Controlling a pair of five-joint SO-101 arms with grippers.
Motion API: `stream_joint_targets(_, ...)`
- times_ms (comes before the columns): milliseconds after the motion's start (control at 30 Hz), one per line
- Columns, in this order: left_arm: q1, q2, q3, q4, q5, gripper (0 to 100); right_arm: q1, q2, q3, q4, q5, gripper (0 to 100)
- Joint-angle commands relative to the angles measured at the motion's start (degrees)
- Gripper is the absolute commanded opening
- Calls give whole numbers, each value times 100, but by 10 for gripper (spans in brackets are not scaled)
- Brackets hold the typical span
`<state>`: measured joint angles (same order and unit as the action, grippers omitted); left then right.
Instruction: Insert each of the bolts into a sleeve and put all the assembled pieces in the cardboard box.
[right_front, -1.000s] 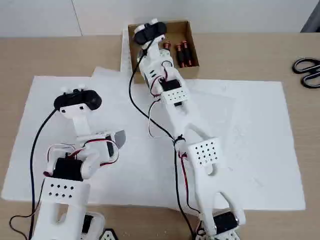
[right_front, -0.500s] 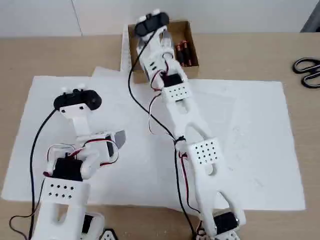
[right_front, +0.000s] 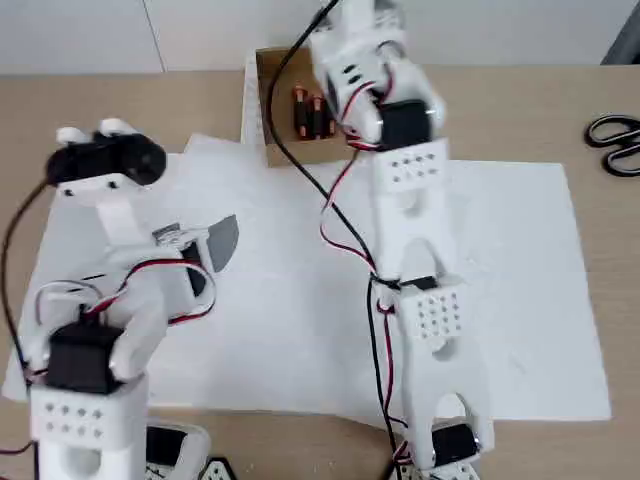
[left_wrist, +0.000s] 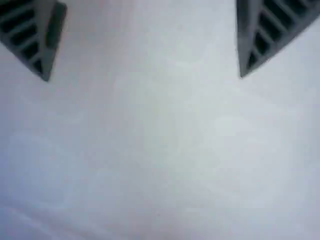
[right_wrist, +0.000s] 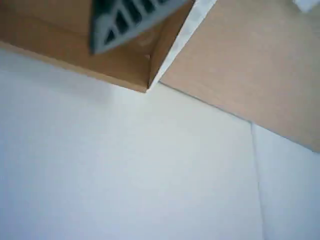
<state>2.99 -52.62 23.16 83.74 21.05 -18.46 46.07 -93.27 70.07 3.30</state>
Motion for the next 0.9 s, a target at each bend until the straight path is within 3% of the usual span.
stream_joint_targets(0, -26, -264, -804, 422, -44, 231, -13, -1508, -316, 1341, 44, 265)
stream_joint_targets(133, -26, -1301, -804, 141, -193, 231, -75, -2615, -316, 2677, 53, 264)
stream_joint_targets(267, -18, -2725, -110, -484, -791, 231, 66, -3670, -308, 2668, 53, 264)
stream_joint_targets(500, -26, -5222, 2149, -1336, -1407, 231, 57, -5051, 26, 2721, 62, 263)
stream_joint_targets(633, -26, -5073, 2422, -1143, -1407, 231, 57, -5859, 1521, 2721, 62, 263)
stream_joint_targets(867, -18, -5178, 2958, -1108, -1433, 230, 57, -7855, 5934, 2659, 44, 263)
